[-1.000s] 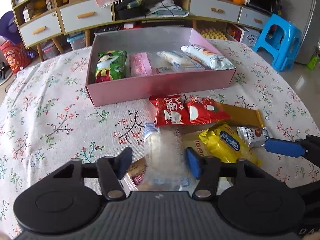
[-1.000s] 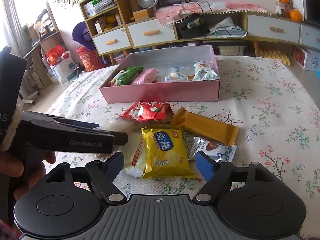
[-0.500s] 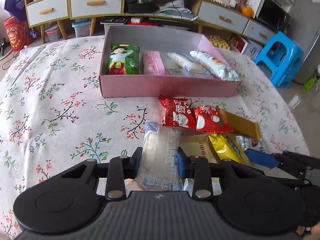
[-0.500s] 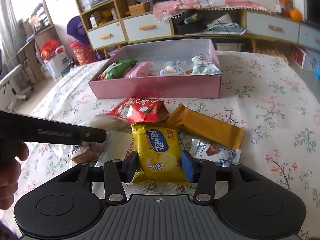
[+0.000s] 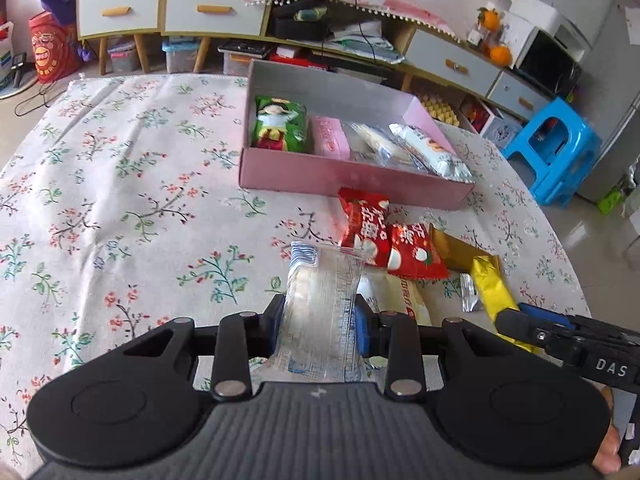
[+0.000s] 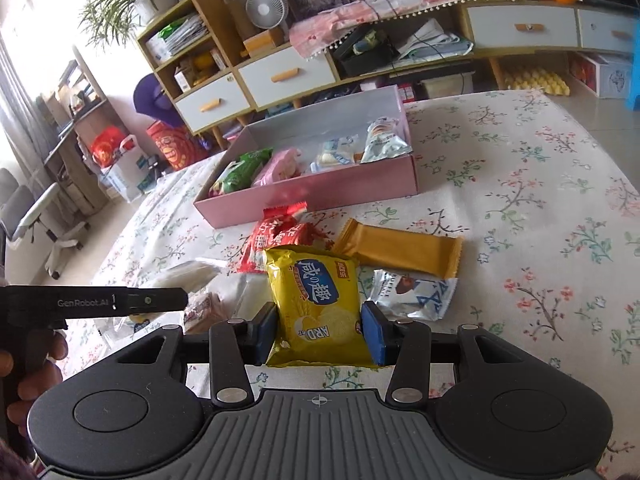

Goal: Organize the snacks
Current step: 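Carry both held bags up and over the pink box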

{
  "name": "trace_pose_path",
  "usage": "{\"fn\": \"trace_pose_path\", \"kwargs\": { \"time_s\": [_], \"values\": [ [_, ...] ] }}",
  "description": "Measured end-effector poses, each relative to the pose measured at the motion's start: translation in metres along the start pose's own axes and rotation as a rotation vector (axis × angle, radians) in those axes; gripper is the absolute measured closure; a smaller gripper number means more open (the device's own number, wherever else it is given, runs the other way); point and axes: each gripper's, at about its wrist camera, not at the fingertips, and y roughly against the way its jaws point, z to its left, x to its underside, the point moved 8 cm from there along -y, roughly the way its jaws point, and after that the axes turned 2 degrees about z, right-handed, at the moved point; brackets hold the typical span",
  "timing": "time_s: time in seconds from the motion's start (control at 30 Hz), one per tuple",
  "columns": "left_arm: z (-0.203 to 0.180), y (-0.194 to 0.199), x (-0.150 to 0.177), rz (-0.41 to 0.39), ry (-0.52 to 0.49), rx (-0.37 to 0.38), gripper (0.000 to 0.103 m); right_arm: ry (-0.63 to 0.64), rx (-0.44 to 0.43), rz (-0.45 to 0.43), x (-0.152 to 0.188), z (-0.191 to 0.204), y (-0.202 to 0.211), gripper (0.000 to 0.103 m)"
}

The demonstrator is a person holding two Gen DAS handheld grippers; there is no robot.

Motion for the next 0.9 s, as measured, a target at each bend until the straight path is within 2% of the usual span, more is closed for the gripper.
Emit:
{"fn": "trace_pose_path", "kwargs": {
  "time_s": [0.37,0.53,0.73,0.9],
  "values": [
    [0.004,0.005,-0.002,-0.048,0.054,-0.002,0.072,-0.049,0.023,-0.05,-0.007,-0.013,0.011,0.059],
    [0.001,0.009,-0.011,-0.074,0.025,-0.025,0.072,-0.06,0.023,-0.064,-0.012,-0.013,0.01,0.059],
    [0.002,0.009,-0.02,-0.081,0.043,-0.035,0.072,-0.111,0.03,-0.085,-0.018,-0.026,0.015,0.059],
    [-0.011,0.01,-0.029,-0.088,0.024,-0.03,0.072,-0.161,0.013,-0.087,-0.023,-0.035,0.013,0.059]
  ]
}}
